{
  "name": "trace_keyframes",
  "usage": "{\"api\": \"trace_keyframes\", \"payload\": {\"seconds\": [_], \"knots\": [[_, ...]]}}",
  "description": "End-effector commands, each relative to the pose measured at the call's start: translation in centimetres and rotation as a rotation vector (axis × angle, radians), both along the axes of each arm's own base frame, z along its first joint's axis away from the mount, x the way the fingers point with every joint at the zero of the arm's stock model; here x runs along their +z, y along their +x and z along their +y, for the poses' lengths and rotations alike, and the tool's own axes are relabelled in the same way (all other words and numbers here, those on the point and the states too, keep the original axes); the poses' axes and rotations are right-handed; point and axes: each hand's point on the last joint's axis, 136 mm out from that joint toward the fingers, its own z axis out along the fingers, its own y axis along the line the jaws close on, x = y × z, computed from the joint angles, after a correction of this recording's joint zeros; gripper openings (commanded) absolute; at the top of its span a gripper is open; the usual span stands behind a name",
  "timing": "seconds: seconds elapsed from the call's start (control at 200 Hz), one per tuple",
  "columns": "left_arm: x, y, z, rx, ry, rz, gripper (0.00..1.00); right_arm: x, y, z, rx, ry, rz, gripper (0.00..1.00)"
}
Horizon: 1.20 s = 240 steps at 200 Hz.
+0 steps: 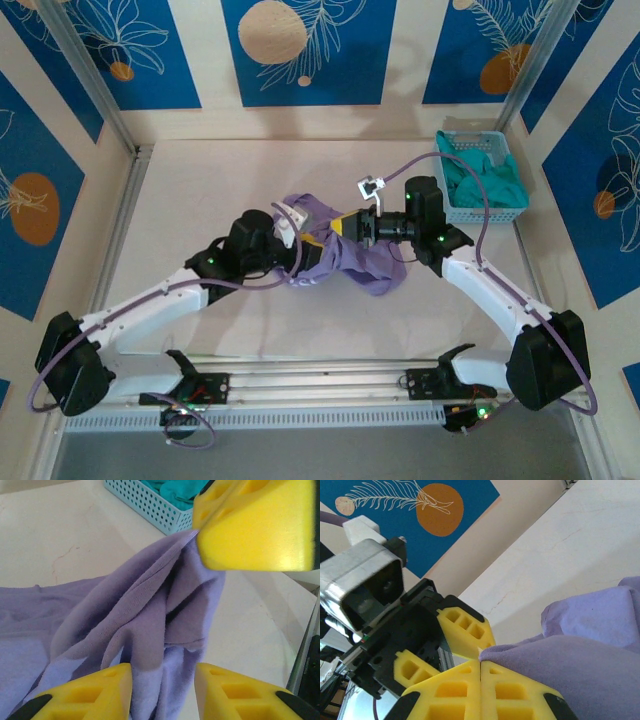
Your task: Fold the inside-out t-shirt
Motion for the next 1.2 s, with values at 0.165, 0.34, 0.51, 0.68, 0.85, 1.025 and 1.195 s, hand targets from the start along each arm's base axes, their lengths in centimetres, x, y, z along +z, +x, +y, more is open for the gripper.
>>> {"api": "trace_keyframes", "payload": {"seconds": [0.165,0.34,0.51,0.68,0.85,1.025,1.195], "knots": [[0.1,1.6,-1.1,0.014,0.01,-0.017,0.26,1.1,-0.4,0.2,0.024,0.012,-0.031,0.0],[1.7,2.1,-0.7,0.023,-0.07,-0.023,0.02,0.4,-0.2,-0.9,-0.023,-0.047,-0.055,0.0],[7.1,-0.1,0.4,-0.083,-0.351,-0.006,0.0,1.3,0.0,-2.7,-0.087,-0.135,-0.148,0.0],[11.9,-0.9,2.9,-0.136,-0.613,0.019,0.0,1.4,-0.2,-2.4,-0.097,-0.13,-0.153,0.0],[13.6,-2.3,3.2,-0.212,-0.681,0.037,0.0,-2.3,2.9,-4.4,-0.349,-0.263,0.054,0.02],[13.1,-2.0,3.2,-0.183,-0.674,0.079,0.0,-3.1,3.2,-5.5,-0.438,-0.424,0.008,0.24],[11.9,-1.0,3.4,-0.119,-0.637,0.109,0.0,-0.8,-0.5,-3.6,-0.323,-0.395,-0.262,0.4]]}}
